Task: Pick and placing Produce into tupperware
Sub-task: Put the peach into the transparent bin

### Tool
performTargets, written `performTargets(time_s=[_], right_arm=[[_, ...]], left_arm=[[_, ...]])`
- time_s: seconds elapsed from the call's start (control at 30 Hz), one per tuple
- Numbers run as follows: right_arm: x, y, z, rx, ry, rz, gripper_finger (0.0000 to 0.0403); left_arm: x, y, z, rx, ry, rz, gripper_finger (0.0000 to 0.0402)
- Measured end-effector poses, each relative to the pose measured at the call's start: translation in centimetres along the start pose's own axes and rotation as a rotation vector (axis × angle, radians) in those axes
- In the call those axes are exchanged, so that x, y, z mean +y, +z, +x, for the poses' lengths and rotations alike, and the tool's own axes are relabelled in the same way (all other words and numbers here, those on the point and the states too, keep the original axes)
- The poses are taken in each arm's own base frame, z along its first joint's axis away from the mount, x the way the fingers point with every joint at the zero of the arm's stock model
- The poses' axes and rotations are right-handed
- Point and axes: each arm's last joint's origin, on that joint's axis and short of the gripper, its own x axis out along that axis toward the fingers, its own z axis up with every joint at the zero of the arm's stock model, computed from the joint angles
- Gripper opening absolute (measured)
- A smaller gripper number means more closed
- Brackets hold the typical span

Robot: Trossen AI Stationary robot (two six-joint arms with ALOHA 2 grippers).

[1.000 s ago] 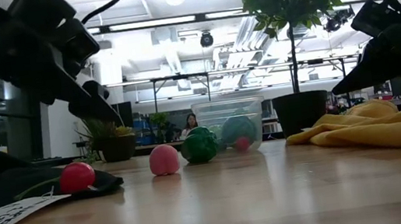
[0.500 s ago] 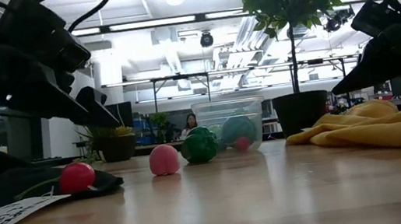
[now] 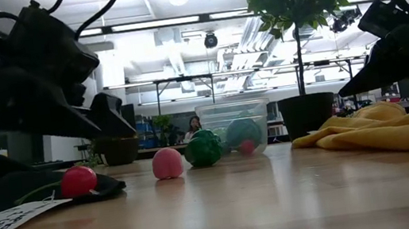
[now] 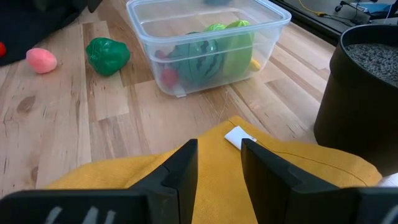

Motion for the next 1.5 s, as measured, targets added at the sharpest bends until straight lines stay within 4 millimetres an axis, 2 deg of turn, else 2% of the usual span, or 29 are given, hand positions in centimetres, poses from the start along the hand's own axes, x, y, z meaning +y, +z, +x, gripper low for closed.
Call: performTargets(time_s=[0.23, 0.43, 0.73, 0.9, 1.5], right_arm=[[0.0, 0.0, 0.0, 0.0, 0.0, 0.0, 0.0114], [0.0, 0.0, 0.0, 0.0, 0.0, 0.0, 0.0114], [0.0, 0.0, 0.0, 0.0, 0.0, 0.0, 0.0114], [0.0, 0.0, 0.0, 0.0, 0.0, 0.0, 0.0114], [0.0, 0.0, 0.0, 0.001, 0.0, 0.0, 0.0114]], left_arm=[[-0.1, -0.4, 0.8, -0.001, -0.026, 0.02, 0.0326], [-1.2, -0.5, 1.7, -0.019, -0.066, 0.059, 0.0322], [-1.1, 0.4, 2.6, -0.046, -0.064, 0.092, 0.0264], [-1.0, 1.0, 2.8, -0.062, -0.063, 0.096, 0.0247], [-0.7, 0.7, 5.4, -0.017, -0.102, 0.128, 0.0262]])
